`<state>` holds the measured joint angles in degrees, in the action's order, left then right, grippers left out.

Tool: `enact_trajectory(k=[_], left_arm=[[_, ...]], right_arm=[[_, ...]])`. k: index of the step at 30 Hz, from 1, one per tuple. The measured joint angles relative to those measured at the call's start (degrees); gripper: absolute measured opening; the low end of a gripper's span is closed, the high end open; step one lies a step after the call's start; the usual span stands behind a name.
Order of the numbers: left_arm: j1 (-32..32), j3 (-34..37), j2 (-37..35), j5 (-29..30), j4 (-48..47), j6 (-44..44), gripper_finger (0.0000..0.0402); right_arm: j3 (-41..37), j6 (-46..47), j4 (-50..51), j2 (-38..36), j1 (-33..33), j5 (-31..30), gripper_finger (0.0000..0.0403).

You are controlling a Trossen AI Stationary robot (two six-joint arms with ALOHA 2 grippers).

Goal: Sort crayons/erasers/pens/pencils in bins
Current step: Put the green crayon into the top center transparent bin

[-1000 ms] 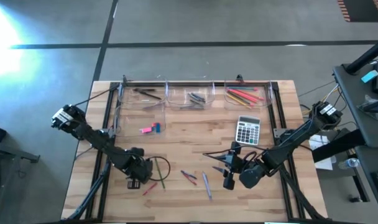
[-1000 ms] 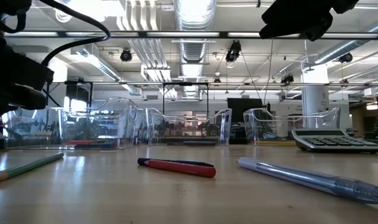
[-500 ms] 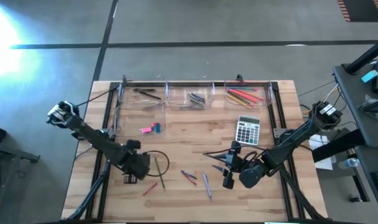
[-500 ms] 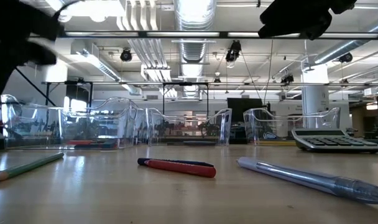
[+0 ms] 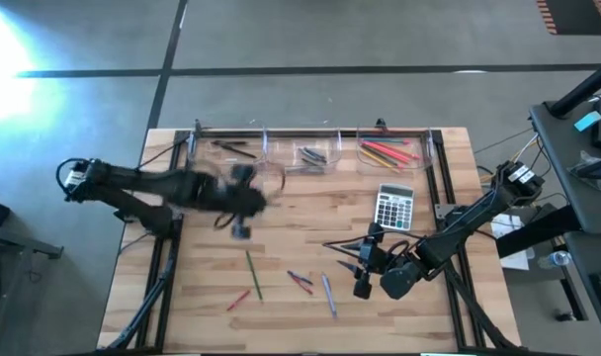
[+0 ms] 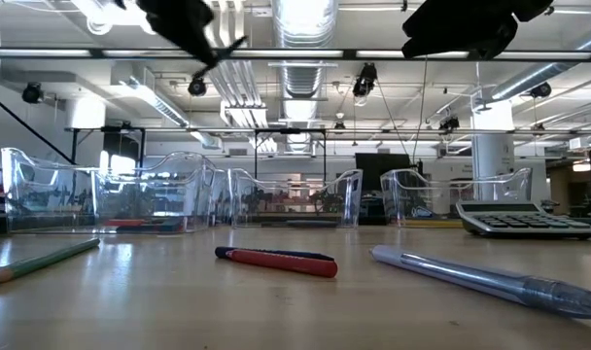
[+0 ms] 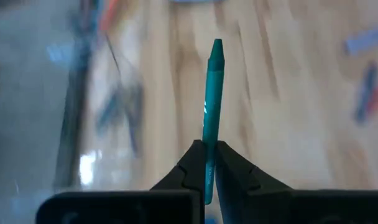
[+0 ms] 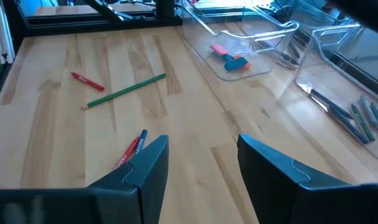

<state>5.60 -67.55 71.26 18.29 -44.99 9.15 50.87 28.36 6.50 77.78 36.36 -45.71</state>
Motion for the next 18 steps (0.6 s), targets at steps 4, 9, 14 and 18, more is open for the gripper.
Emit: enact_trajectory(k=[4,9,14,18], left_arm=[[-12.08,-0.02,3.04,-12.52,13.25,10.29,0.0001],[-24.79,-1.56,10.66,-21.14,20.12,14.01,0.0],[-33.27,-5.44,20.95,-21.88,19.83,13.86,0.0001],[-35.98,-8.3,27.75,-19.68,19.96,13.78,0.001]], right_arm=[[-0.04,0.11,-0.05,0.0,0.0,0.0,0.018],[-0.42,0.07,0.09,0.0,0.0,0.04,0.018],[-0.44,-0.06,0.2,0.0,0.0,0.04,0.018],[-0.55,-0.09,0.22,0.0,0.0,0.04,0.018]])
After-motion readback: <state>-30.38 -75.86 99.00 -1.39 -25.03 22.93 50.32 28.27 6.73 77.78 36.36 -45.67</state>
